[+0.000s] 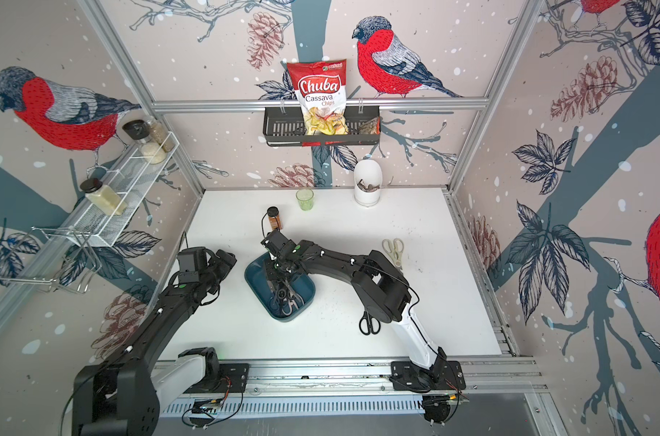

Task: Put the scissors into the storage box
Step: Place the scissors in the storage box, then pick up the scissors from the center of the board.

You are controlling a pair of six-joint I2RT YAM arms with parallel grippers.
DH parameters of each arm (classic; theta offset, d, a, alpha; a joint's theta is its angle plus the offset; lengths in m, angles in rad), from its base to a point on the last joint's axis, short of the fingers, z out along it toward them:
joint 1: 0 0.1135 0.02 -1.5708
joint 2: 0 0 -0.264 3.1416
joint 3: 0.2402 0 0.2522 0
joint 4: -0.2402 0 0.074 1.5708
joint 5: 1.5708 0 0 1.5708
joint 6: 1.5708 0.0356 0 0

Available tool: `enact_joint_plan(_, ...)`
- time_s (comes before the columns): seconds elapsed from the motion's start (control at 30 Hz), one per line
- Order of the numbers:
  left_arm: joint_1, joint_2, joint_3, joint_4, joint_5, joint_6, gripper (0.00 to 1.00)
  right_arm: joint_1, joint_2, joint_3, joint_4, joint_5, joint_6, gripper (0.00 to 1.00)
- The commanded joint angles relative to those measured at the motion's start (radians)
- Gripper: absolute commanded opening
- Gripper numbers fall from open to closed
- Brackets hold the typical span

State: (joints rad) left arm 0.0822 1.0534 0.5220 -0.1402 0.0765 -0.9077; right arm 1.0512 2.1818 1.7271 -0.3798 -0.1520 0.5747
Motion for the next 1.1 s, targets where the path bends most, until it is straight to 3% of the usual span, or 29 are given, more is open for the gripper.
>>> enact_joint_plan(0.0, 0.003, -0.007, 0.012, 0.01, 0.012, 0.024, 0.92, -0.004, -0.034, -0.007, 0.0, 0.037, -0.015, 0.31)
enact_joint_plan(0.2, 0.003, -0.013, 0.018, 0.013, 0.035, 0.037, 0.92, -0.042, -0.099, -0.05, 0.037, 0.056, -0.013, 0.39)
enact_joint_plan(0.5, -0.014, -0.043, 0.043, 0.003, 0.077, 0.061, 0.91, -0.144, -0.241, -0.201, 0.077, 0.085, -0.022, 0.42)
enact_joint_plan(0.8, -0.215, 0.008, 0.144, -0.012, -0.015, 0.095, 0.91, -0.247, -0.47, -0.502, 0.032, 0.19, -0.023, 0.42)
enact_joint_plan(1.07, -0.387, 0.121, 0.192, 0.024, -0.066, 0.101, 0.91, -0.182, -0.662, -0.741, -0.136, 0.282, 0.043, 0.42)
